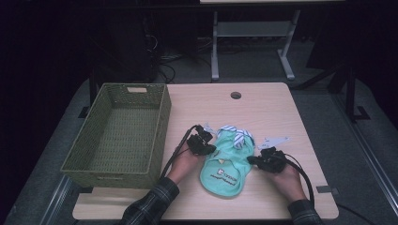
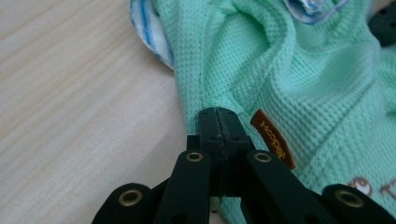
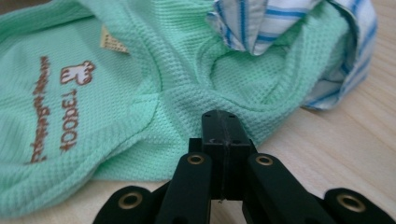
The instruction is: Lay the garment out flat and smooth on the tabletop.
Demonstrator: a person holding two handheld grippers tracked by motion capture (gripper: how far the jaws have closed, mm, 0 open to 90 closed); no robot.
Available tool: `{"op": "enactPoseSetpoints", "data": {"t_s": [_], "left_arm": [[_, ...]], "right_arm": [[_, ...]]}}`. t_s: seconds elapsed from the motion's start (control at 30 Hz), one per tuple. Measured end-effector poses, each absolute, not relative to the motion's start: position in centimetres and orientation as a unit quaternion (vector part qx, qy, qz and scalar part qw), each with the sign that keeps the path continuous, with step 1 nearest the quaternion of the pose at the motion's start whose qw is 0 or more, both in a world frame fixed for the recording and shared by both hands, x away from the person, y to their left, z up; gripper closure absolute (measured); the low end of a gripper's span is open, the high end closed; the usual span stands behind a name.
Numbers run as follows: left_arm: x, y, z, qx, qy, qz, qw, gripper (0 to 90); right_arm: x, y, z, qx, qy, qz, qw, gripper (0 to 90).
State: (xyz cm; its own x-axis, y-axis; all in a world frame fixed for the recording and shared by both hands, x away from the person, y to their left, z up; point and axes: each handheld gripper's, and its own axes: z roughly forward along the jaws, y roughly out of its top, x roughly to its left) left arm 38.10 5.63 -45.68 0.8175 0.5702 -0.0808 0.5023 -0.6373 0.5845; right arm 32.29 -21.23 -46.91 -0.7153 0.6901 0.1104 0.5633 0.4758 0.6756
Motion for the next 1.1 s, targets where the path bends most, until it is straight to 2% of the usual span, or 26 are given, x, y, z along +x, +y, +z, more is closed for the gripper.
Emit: {"op": "enactPoseSetpoints", "data": {"t_s": [0.47,0.9,1.1], "left_arm": [[35.0,5.6,-45.6,0.914,0.266,0.045,0.303,89.5],[35.2,5.9,-45.5,0.907,0.270,0.035,0.321,89.2],[35.5,6.6,-44.6,0.897,0.279,0.037,0.342,76.3]], "right_arm": [[33.2,-22.7,-47.1,0.388,0.842,0.361,0.102,89.9],[33.1,-23.0,-46.9,0.391,0.836,0.375,0.092,87.5],[32.9,-23.5,-46.2,0.386,0.828,0.394,0.097,79.6]]}}
